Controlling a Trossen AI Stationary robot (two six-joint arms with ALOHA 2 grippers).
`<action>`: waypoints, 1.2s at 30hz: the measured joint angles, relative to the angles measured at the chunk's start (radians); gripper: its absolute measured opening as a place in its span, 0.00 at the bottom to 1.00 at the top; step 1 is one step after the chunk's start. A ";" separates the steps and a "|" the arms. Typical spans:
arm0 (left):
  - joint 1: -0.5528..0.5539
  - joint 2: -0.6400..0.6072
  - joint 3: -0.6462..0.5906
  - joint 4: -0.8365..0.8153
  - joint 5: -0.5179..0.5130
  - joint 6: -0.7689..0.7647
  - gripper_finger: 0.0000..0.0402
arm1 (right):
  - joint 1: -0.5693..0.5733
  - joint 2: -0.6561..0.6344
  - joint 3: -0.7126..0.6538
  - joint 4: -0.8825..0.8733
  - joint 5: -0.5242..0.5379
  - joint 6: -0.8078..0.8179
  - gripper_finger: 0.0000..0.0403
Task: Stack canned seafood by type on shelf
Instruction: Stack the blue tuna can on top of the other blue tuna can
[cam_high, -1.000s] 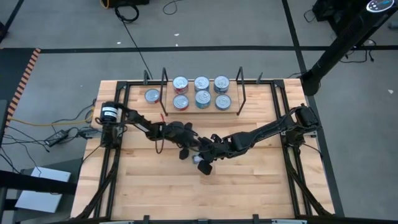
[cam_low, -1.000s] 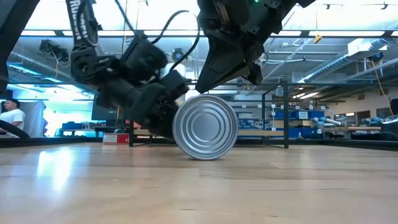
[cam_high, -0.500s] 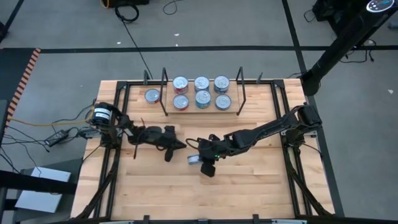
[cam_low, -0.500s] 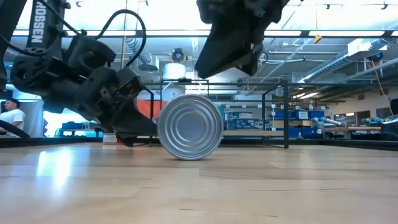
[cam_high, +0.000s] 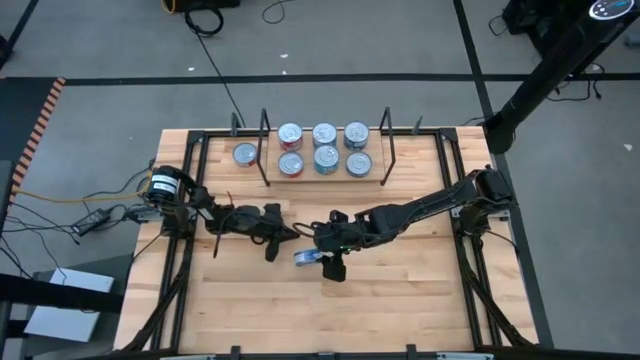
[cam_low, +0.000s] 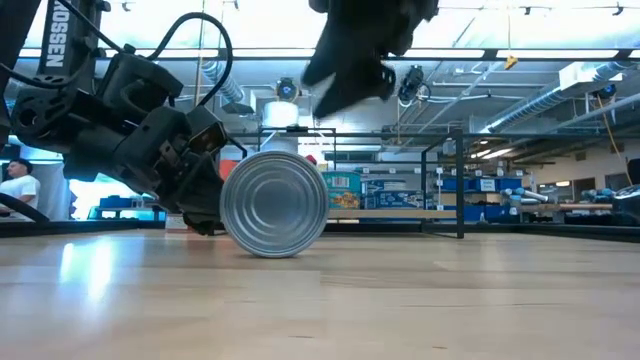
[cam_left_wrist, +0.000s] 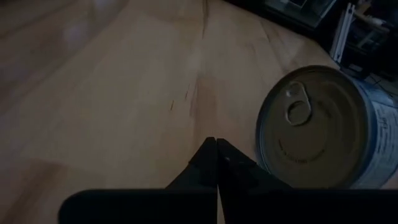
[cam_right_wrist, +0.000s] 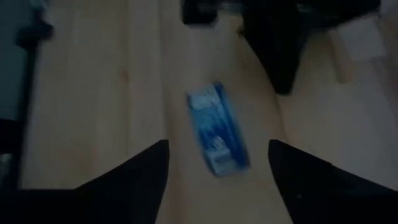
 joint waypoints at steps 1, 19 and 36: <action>0.000 0.000 0.000 -0.001 0.000 0.000 0.00 | -0.003 0.013 -0.001 -0.003 0.001 -0.004 0.71; 0.000 0.002 0.011 -0.036 -0.011 -0.002 0.00 | -0.010 0.085 -0.002 0.073 0.000 -0.044 0.74; 0.000 0.003 0.014 -0.059 -0.011 -0.002 0.00 | -0.008 0.111 -0.002 0.061 0.018 -0.091 0.72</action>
